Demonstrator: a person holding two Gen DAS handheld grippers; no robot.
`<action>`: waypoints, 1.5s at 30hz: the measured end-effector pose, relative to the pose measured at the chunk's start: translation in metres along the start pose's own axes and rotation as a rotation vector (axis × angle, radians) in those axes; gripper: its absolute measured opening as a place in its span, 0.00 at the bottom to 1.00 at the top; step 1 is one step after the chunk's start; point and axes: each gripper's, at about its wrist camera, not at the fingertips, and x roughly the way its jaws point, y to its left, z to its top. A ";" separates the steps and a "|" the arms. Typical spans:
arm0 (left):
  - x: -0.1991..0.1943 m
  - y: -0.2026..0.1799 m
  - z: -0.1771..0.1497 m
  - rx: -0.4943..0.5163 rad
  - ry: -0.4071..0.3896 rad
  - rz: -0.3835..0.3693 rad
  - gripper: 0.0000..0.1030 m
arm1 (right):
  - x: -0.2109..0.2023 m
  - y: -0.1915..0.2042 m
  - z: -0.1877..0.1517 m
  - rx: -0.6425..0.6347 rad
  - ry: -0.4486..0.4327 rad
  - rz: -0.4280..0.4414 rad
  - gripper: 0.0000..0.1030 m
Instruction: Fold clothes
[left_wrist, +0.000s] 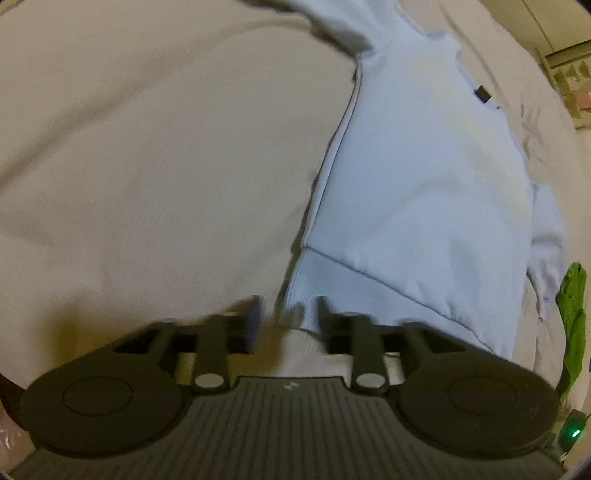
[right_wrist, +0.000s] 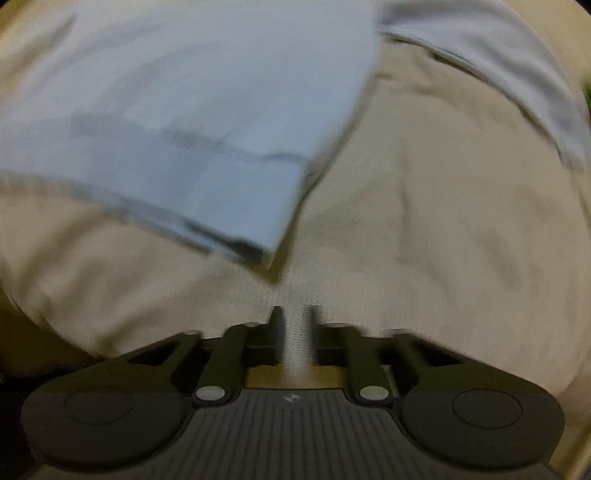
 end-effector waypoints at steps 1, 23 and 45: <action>-0.002 0.000 0.003 -0.008 -0.010 -0.022 0.43 | -0.008 -0.014 0.001 0.108 -0.038 0.059 0.48; 0.023 0.011 0.010 -0.032 0.103 -0.114 0.00 | -0.027 -0.060 -0.015 0.697 -0.257 0.337 0.10; 0.055 -0.113 -0.018 0.468 0.078 0.295 0.08 | 0.017 -0.013 0.050 0.175 -0.001 -0.059 0.31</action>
